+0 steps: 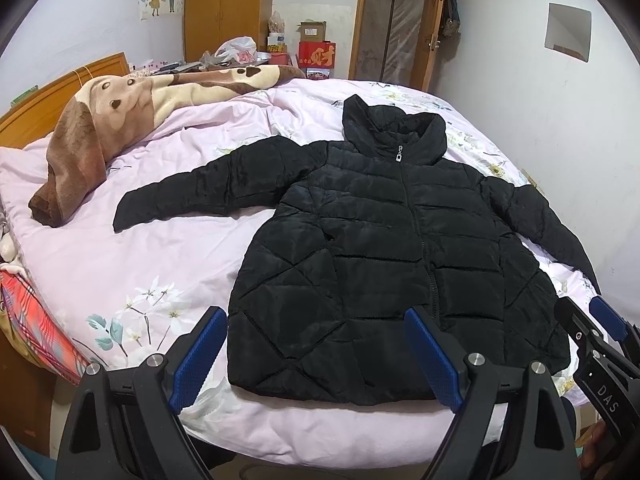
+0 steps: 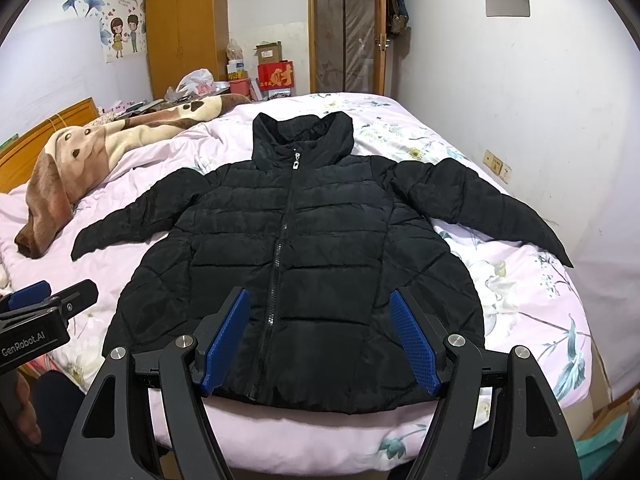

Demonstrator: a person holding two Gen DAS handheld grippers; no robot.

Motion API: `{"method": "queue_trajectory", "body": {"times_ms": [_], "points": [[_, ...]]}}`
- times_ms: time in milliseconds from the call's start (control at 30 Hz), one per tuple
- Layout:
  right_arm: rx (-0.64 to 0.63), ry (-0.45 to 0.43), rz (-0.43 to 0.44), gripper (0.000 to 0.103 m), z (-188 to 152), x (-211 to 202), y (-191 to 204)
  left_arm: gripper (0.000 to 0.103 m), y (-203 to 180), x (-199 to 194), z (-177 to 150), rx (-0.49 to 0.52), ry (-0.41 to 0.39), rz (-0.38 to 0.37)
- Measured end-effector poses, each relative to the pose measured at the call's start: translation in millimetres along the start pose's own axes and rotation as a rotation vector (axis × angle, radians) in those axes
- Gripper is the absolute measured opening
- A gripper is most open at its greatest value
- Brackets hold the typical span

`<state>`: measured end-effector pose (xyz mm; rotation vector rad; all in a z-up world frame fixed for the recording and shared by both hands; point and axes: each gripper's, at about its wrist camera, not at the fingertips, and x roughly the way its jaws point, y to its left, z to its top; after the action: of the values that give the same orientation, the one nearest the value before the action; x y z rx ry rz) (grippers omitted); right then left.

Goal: Fold large clothes

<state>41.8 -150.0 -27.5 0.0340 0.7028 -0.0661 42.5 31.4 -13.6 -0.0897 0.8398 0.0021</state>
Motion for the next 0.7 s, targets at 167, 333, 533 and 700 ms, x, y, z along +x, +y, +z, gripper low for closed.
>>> {"method": "queue_trajectory", "body": {"times_ms": [167, 333, 533, 700], "points": [[-0.001, 0.007, -0.003, 0.072, 1.1, 5.4, 0.8, 0.090, 0.6, 0.8, -0.9, 0.006, -0.003, 0.009], [-0.003, 0.012, -0.006, 0.072, 0.4, 8.1, 0.8, 0.090, 2.9, 5.4, -0.4, 0.003, 0.010, 0.005], [-0.003, 0.020, -0.013, 0.072, 1.2, 13.3, 0.6, 0.090, 5.4, 14.1, 1.0, 0.002, 0.023, 0.007], [-0.004, 0.024, -0.013, 0.072, 3.7, 20.3, 2.9, 0.090, 6.6, 21.5, 3.8, 0.003, 0.033, 0.011]]}}
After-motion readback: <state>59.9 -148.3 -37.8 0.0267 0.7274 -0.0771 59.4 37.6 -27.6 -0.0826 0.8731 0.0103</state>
